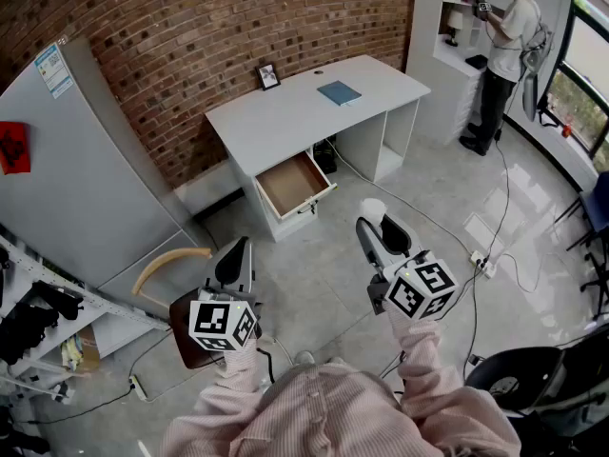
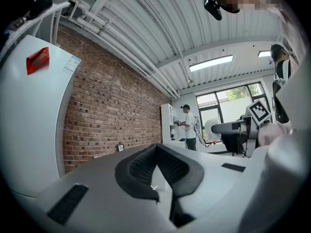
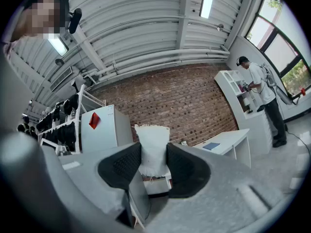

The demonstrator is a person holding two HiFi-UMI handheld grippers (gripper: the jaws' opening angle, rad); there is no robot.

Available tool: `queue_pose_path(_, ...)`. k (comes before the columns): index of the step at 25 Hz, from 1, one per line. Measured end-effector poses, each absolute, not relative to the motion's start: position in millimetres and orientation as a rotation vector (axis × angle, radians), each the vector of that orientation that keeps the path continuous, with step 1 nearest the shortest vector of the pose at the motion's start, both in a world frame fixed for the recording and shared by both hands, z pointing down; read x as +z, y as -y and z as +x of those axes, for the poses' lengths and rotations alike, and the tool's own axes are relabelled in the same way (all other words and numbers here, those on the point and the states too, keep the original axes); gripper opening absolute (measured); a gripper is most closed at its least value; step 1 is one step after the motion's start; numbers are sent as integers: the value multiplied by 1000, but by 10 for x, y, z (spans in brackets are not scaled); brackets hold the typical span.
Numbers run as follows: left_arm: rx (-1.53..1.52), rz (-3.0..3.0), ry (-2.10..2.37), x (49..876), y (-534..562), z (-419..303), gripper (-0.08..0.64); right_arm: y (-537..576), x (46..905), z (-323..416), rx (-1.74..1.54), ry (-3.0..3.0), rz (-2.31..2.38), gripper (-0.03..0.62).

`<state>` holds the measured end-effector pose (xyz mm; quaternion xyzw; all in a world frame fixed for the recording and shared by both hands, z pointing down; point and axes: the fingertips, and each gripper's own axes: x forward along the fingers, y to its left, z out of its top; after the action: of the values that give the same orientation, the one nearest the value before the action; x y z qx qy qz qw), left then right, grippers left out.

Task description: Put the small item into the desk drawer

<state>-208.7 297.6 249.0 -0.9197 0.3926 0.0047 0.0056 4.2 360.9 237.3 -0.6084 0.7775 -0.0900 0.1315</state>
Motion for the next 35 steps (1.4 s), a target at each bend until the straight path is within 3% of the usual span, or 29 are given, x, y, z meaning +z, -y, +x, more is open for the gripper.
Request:
queue_pose_path(17, 27, -2868, -1289, 2544, -3229, -1895, 0, -3785, 2522, 285, -313, -2258, -1731, 153)
queue_pose_path(35, 22, -2900, -1343, 2942, -1848, -1514, 0, -2405, 2932, 700, -395, -2287, -1741, 153)
